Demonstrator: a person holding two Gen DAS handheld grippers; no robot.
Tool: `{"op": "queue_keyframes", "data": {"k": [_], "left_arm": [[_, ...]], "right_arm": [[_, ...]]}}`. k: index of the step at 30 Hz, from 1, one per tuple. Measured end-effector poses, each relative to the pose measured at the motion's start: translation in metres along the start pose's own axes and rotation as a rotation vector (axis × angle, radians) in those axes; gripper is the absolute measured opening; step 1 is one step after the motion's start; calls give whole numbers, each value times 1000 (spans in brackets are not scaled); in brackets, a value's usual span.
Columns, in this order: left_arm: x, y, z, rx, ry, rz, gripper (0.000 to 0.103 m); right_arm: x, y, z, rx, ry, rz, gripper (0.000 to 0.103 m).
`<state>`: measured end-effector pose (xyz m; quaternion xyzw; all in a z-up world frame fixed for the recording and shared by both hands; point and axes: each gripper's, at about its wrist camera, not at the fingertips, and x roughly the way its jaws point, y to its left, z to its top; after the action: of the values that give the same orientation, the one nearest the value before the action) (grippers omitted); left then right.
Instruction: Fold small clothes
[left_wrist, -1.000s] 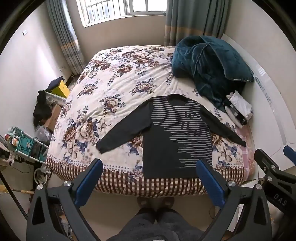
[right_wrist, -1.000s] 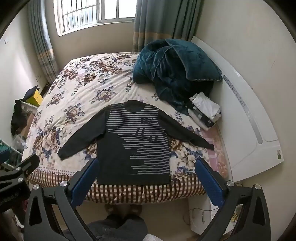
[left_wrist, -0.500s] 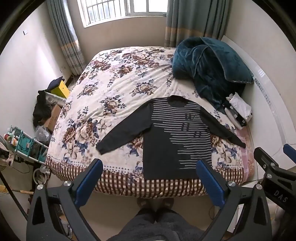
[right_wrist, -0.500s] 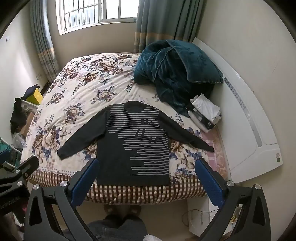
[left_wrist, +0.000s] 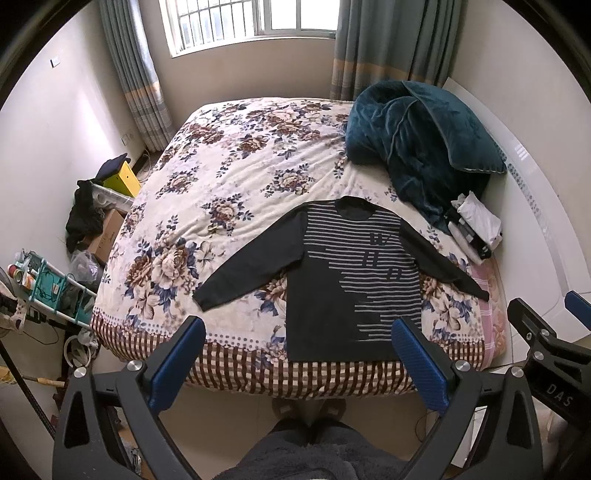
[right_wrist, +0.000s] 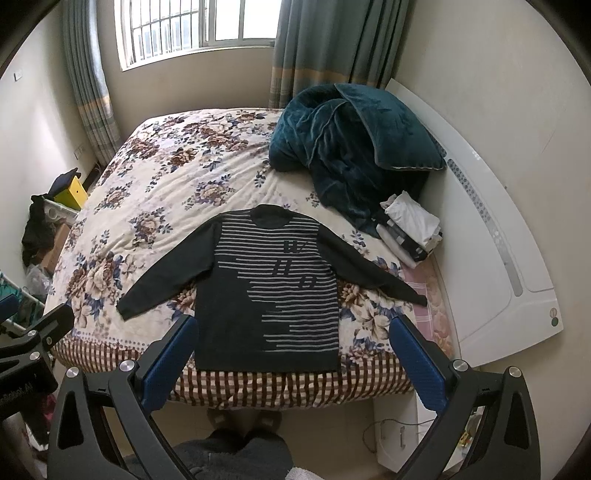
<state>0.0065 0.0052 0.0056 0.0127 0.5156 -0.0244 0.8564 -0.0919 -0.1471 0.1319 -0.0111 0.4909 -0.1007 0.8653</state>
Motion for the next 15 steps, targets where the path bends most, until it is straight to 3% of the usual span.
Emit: {"op": "queue_keyframes", "data": {"k": [15], "left_arm": [[-1,0,5,-3,-8,-3,103]], "right_arm": [[-4,0,3,0,-8,-3,103]]}}
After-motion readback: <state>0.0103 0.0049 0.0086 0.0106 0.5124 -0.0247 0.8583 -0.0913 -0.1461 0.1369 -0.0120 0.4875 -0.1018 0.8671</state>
